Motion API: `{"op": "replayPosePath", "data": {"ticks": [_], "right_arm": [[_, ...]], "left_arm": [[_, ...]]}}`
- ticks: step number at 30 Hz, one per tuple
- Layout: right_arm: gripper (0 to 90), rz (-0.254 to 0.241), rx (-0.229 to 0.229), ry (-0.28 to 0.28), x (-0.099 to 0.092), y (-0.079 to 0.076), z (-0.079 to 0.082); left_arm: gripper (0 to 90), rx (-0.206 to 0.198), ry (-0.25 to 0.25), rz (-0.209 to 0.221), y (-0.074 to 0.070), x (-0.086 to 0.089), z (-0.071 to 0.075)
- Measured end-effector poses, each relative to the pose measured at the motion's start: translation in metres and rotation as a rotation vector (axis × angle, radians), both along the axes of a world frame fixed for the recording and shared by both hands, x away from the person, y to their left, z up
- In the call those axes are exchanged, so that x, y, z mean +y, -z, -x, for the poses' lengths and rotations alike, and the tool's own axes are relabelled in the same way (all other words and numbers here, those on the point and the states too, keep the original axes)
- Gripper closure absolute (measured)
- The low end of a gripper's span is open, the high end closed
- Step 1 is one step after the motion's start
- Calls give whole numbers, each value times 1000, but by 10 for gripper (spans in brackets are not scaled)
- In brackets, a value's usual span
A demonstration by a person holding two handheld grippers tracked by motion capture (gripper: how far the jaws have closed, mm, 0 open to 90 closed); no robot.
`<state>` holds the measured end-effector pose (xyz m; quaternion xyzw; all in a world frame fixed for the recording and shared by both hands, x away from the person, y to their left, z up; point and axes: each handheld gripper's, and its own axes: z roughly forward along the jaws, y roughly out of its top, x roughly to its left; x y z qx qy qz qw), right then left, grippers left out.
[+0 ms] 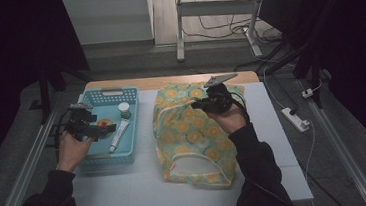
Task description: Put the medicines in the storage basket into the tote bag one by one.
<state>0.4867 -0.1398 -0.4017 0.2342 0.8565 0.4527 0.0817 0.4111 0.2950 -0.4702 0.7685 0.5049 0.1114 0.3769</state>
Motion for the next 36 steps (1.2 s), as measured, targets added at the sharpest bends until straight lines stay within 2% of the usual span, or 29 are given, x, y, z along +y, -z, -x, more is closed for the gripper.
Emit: {"op": "replayPosePath", "data": {"ticks": [4,8,19,22,28,33,36], "right_arm": [[893,0,-1,2,0,0,0],[892,-1,1,-2,1,0,0],[893,-1,4,-3,1,2,0],[893,2,3,-6,1,1,0],[893,2,4,-6,1,1,0],[893,0,1,-8,1,1,0],[893,2,3,-9,1,1,1]], "left_arm": [[1,11,-14,-2,3,1,-11],[0,29,-15,25,7,4,-23],[0,121,-52,-79,24,6,-50],[0,139,-43,-112,26,3,-54],[0,200,-47,-162,33,1,-61],[0,258,-74,-193,39,2,-65],[0,283,-86,-226,42,-1,-66]]}}
